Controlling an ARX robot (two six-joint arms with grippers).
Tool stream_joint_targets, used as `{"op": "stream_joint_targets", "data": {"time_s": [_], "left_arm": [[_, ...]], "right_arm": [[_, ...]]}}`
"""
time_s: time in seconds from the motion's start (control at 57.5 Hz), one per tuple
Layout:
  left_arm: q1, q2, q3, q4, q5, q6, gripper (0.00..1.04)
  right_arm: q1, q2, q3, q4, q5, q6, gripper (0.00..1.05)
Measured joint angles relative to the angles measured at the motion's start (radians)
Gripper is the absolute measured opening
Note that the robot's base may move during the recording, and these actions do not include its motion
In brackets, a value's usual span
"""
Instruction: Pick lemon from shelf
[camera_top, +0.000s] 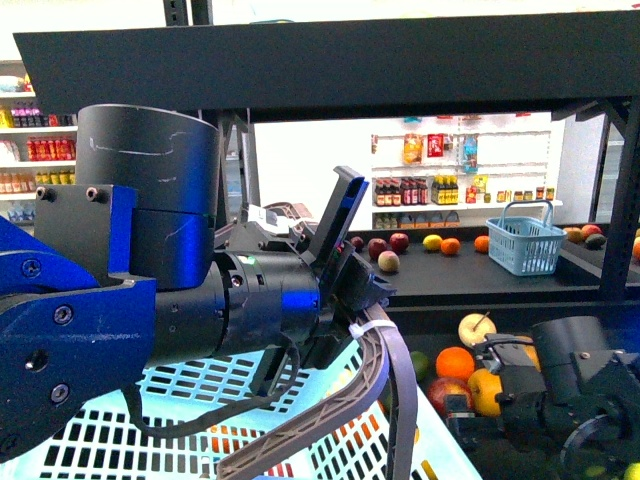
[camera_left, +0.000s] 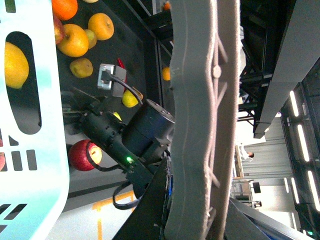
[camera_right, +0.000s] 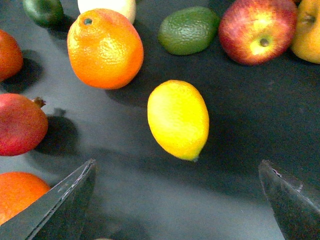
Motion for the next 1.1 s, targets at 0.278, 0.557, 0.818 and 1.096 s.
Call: {"op": "stream_joint_targets", "data": {"time_s": [0.278,0.557,0.818,1.096], "left_arm": [[0.0,0.0,0.0,0.0,0.0,0.0,0.09],[0.0,0.0,0.0,0.0,-0.001,0.0,0.09],[0.0,0.0,0.0,0.0,0.0,0.0,0.09],[0.0,0.0,0.0,0.0,0.0,0.0,0.09]], "right_arm": [[0.042,0.218,0.325,-0.112,0.069,-0.078,0.97],[0.058,0.42,0.649,-0.241,0.124,-0.104,0.97],[0.059,0.537,0.832,-0.314,0.14,-0.103,0.97],[0.063,0.68,1.081,-0.435,0.166,-0.099,0.97]]}}
